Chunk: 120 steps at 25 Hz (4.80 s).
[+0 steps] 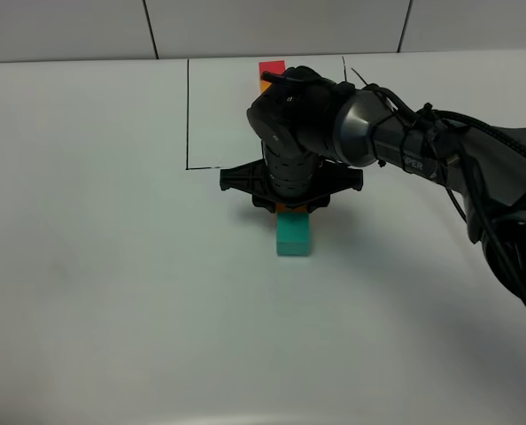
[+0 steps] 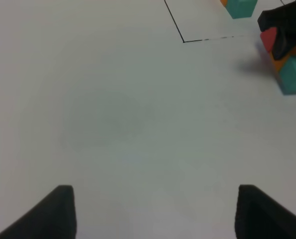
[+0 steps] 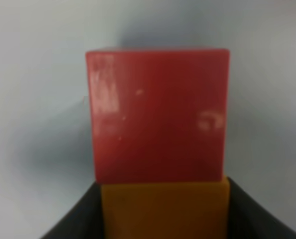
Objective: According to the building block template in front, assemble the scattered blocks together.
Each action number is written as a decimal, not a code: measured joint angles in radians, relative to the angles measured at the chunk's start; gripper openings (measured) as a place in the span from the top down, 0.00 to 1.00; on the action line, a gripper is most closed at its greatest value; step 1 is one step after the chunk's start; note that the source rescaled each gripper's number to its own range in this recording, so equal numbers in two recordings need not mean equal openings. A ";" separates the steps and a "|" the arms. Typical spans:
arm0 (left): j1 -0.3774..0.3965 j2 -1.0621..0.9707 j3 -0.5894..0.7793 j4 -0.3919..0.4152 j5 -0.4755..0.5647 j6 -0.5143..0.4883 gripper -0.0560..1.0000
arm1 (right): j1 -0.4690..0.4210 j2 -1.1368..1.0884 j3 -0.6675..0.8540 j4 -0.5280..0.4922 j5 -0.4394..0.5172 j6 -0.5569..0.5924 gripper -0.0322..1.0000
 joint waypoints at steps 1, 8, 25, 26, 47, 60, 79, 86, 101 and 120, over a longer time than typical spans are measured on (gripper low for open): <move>0.000 0.000 0.000 0.000 0.000 0.000 0.54 | 0.001 0.006 0.000 0.005 0.006 -0.003 0.96; 0.000 0.000 0.000 0.000 0.000 0.000 0.54 | 0.003 0.009 0.000 0.061 0.017 -0.111 0.96; 0.000 0.000 0.000 0.000 0.000 0.000 0.54 | -0.005 0.005 0.000 0.104 0.021 -0.271 0.01; 0.000 0.000 0.000 0.000 0.000 0.000 0.54 | -0.011 0.004 0.000 0.128 0.023 -0.288 0.00; 0.000 0.000 0.000 0.000 0.000 0.000 0.54 | -0.316 -0.238 0.029 0.266 0.149 -0.740 0.10; 0.000 0.000 0.000 0.000 0.000 0.000 0.54 | -0.439 -0.743 0.534 0.205 -0.072 -0.770 0.05; 0.000 0.000 0.000 0.000 0.000 0.000 0.54 | -0.442 -1.619 0.927 0.212 0.046 -0.735 0.00; 0.000 0.000 0.000 0.000 0.000 0.000 0.54 | -0.442 -1.811 0.934 0.188 0.138 -0.710 0.00; 0.000 0.000 0.000 0.000 0.000 0.000 0.54 | -0.442 -2.225 1.156 0.127 0.112 -0.703 0.01; 0.000 0.000 0.000 0.000 0.000 0.000 0.54 | -0.442 -2.258 1.224 0.111 0.142 -0.710 0.18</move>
